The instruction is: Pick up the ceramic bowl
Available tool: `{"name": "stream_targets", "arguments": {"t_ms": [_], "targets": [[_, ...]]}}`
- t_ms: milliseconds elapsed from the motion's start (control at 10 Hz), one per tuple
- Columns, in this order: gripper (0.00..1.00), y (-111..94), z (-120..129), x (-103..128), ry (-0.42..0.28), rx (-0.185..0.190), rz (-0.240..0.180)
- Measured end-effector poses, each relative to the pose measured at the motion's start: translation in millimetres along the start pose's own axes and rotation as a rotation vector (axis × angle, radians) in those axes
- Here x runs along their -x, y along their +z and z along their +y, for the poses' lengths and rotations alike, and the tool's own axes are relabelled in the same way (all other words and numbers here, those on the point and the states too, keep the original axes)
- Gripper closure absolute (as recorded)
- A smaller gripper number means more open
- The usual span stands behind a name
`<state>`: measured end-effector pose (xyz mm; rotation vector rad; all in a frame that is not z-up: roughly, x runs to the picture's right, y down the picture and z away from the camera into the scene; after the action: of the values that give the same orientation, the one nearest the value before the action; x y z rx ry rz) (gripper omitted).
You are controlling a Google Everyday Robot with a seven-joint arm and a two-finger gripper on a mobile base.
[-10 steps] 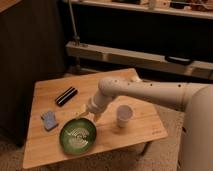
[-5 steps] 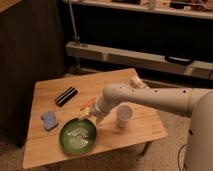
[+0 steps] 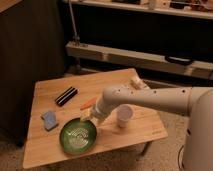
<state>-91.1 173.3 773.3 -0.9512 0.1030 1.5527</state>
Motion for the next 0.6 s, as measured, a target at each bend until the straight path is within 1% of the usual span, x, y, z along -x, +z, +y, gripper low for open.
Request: {"name": "stream_targets", "arguments": {"t_ms": [200,300,400,500,600], "targets": [[0.35,15,0,-8,-0.03,-0.034,0.023],[0.35,19,1,-10,-0.038,-0.045,0.029],[0.37,25,0,-13,-0.047,-0.057,0.041],[0.42,32,1,-15,-0.053,-0.063,0.052],[0.43,36,1,-16,-0.055,-0.064,0.062]]}}
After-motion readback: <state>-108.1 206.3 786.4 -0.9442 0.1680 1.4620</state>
